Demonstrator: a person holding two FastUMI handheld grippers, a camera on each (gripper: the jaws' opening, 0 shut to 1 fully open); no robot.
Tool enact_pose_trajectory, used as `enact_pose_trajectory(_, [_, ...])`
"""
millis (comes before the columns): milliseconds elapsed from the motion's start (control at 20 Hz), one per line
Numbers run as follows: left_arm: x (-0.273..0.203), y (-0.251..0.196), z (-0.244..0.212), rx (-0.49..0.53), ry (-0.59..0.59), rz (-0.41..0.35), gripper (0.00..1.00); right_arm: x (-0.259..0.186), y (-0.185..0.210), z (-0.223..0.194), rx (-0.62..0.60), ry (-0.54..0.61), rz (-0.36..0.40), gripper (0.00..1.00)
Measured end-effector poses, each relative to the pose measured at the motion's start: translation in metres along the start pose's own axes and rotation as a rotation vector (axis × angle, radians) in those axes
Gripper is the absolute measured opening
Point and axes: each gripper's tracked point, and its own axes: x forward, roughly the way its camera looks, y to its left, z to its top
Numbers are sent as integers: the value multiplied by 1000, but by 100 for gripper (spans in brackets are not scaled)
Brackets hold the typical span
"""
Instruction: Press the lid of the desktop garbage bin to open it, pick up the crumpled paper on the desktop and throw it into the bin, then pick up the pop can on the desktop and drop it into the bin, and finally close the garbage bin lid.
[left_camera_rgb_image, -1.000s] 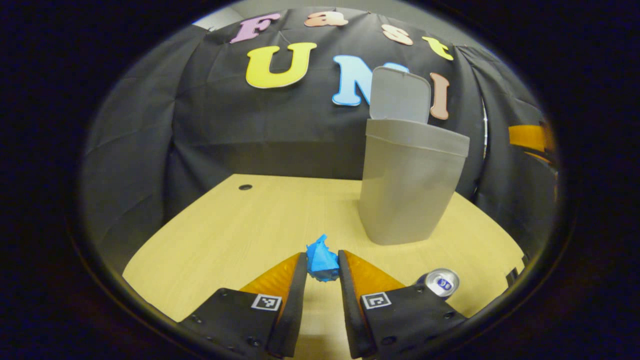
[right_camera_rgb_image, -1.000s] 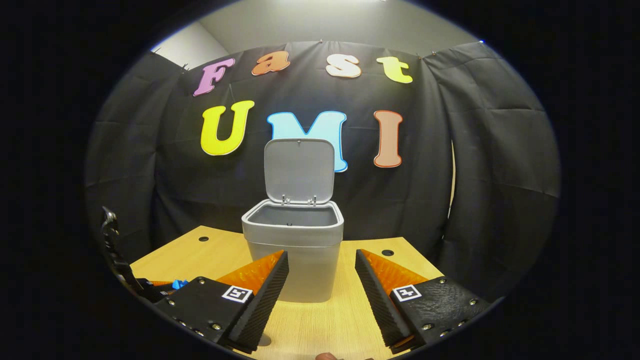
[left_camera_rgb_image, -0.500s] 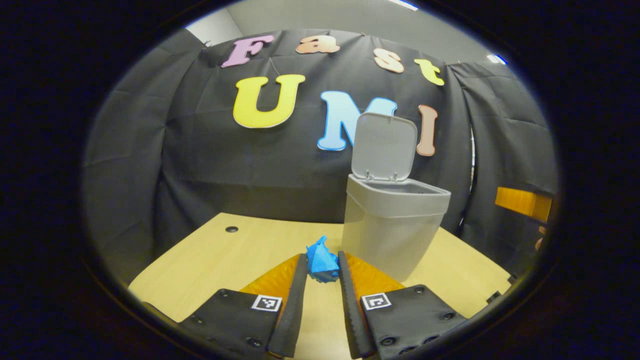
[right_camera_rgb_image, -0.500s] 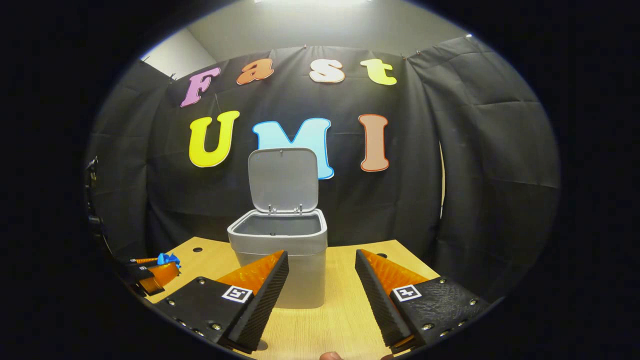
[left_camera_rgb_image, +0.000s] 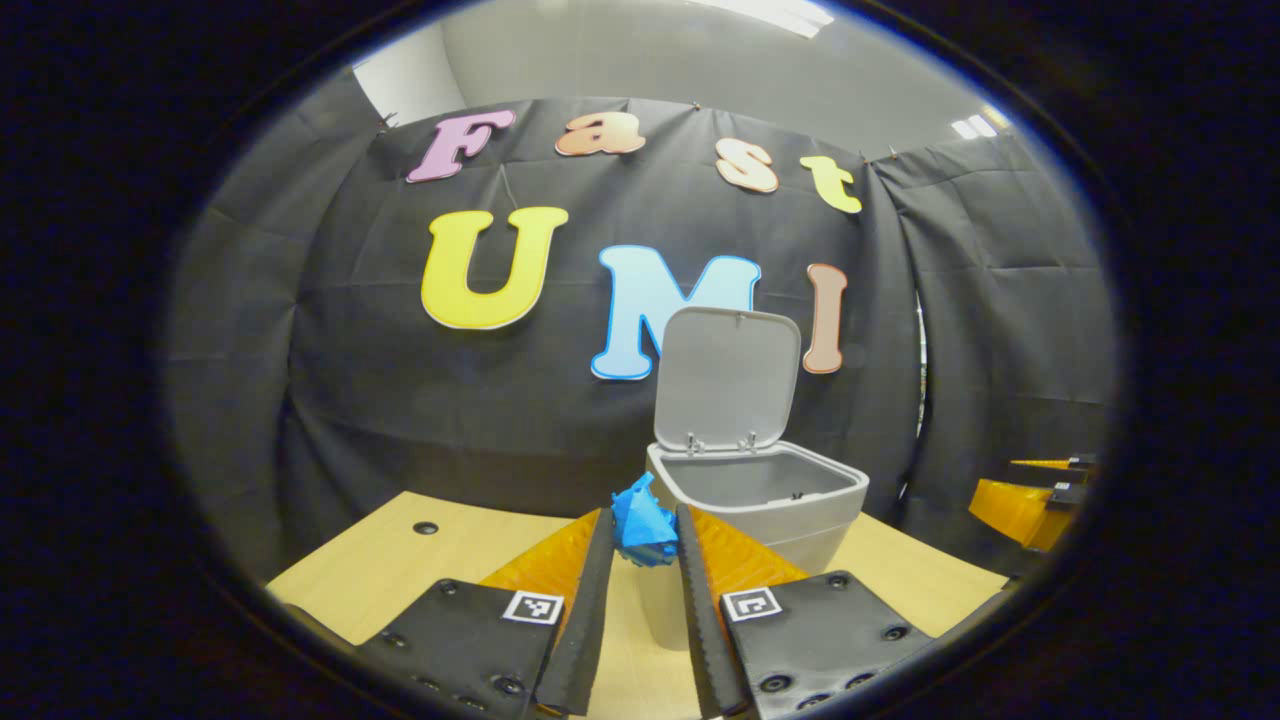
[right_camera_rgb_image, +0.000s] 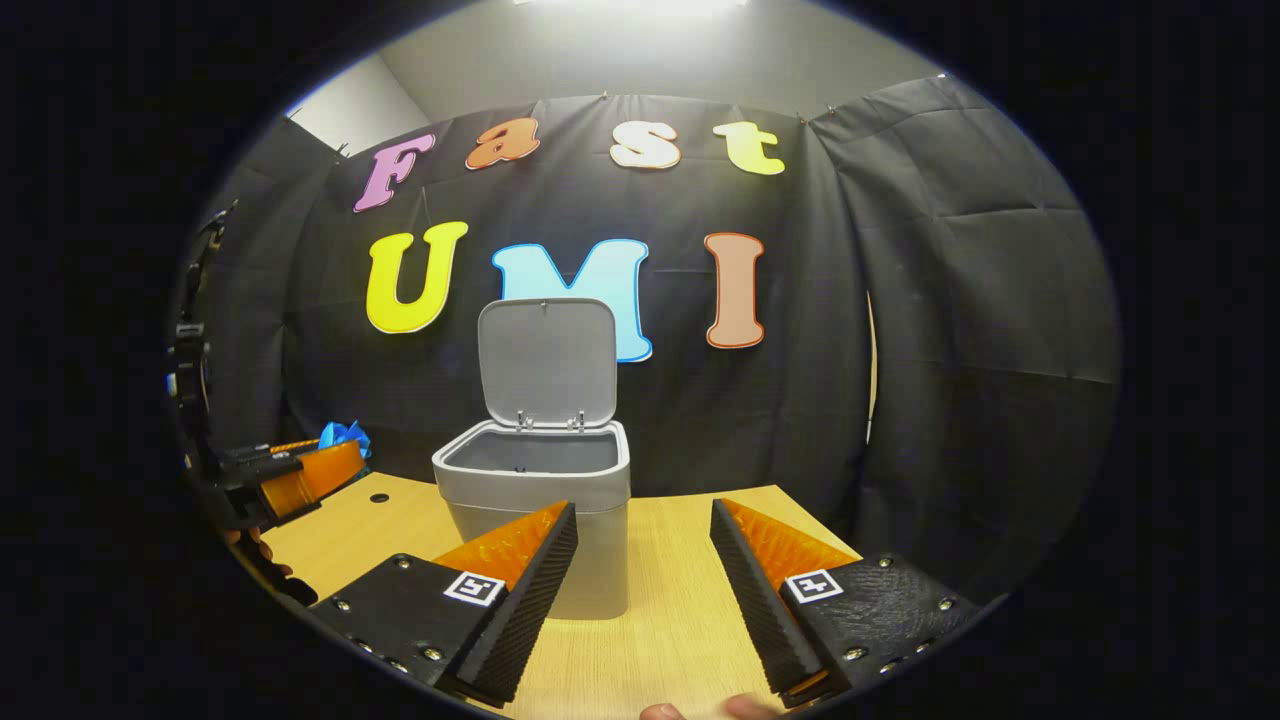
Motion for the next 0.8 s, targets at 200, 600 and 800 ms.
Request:
enact_pose_trajectory(200, [28,-17,15,27,-36,-29,44,3,-11,-1,9,1,-24,87])
enact_pose_trajectory(600, [84,-42,19,27,-47,-92,45,6,-28,-4,22,11,-74,87])
enact_pose_trajectory(800, [111,-53,14,38,-38,-127,42,6,-30,-7,17,19,-92,84])
